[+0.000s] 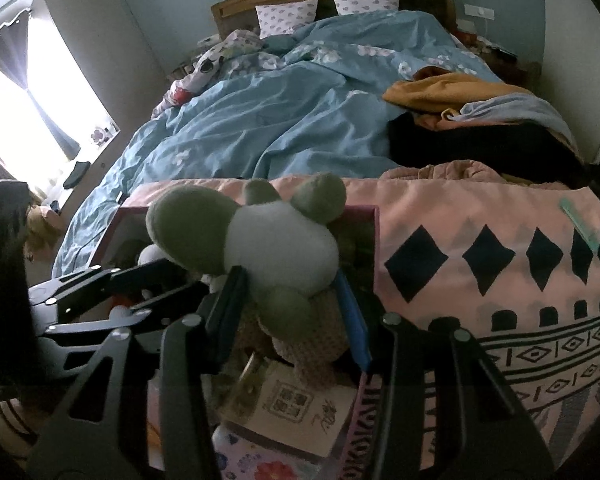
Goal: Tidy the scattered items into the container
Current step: 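Open both grippers to drop the plush frog into the pink box, then move both grippers to the white remote-control box and pinch its ends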
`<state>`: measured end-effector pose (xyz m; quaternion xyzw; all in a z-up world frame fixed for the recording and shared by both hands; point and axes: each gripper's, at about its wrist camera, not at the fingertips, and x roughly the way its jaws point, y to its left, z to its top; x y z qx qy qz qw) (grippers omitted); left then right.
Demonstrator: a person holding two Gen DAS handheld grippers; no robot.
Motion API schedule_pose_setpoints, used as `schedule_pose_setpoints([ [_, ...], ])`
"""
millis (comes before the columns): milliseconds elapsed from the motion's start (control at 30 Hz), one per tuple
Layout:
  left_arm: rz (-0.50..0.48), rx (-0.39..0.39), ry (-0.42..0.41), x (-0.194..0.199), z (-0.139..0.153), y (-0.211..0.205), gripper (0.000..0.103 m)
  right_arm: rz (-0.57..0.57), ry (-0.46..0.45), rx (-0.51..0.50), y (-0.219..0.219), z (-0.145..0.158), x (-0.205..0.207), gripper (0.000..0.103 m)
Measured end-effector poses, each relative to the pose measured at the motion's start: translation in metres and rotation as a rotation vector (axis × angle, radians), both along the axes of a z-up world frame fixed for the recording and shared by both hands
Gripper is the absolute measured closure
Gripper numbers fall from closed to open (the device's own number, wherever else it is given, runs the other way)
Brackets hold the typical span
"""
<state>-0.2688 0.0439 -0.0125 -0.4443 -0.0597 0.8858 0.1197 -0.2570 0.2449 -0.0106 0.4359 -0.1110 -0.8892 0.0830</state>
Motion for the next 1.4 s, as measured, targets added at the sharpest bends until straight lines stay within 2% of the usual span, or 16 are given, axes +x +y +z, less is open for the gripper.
schedule_pose_setpoints([
  [100, 0.01, 0.003, 0.036, 0.014, 0.01, -0.004, 0.046, 0.003, 0.004, -0.029, 0.003, 0.0, 0.007, 0.054],
  [133, 0.016, 0.017, 0.048, 0.02, 0.014, -0.007, 0.042, 0.004, 0.008, -0.036, 0.003, 0.001, 0.011, 0.054],
  [300, 0.04, 0.04, 0.091, 0.052, 0.027, -0.02, 0.038, 0.038, 0.063, -0.053, 0.0, 0.014, 0.036, 0.052],
  [467, 0.048, 0.042, 0.08, 0.094, 0.027, -0.033, 0.036, 0.115, 0.068, -0.076, -0.013, 0.018, 0.073, 0.051],
  [633, 0.076, 0.019, 0.056, 0.155, 0.022, -0.042, 0.035, 0.222, 0.055, -0.097, -0.031, 0.014, 0.127, 0.051],
  [767, 0.1, 0.002, -0.009, 0.201, 0.009, -0.051, 0.035, 0.295, -0.008, -0.142, -0.047, -0.002, 0.176, 0.048],
  [933, 0.144, -0.027, -0.098, 0.247, -0.01, -0.068, 0.035, 0.355, -0.15, -0.174, -0.073, -0.038, 0.222, 0.048],
  [1000, 0.174, -0.017, -0.129, 0.263, -0.017, -0.078, 0.036, 0.375, -0.202, -0.207, -0.086, -0.051, 0.234, 0.048],
  [1200, 0.273, 0.0, -0.194, 0.303, -0.038, -0.109, 0.035, 0.426, -0.287, -0.222, -0.122, -0.077, 0.253, 0.048],
  [1400, 0.302, 0.028, -0.245, 0.325, -0.058, -0.123, 0.035, 0.435, -0.328, -0.218, -0.137, -0.083, 0.255, 0.047],
])
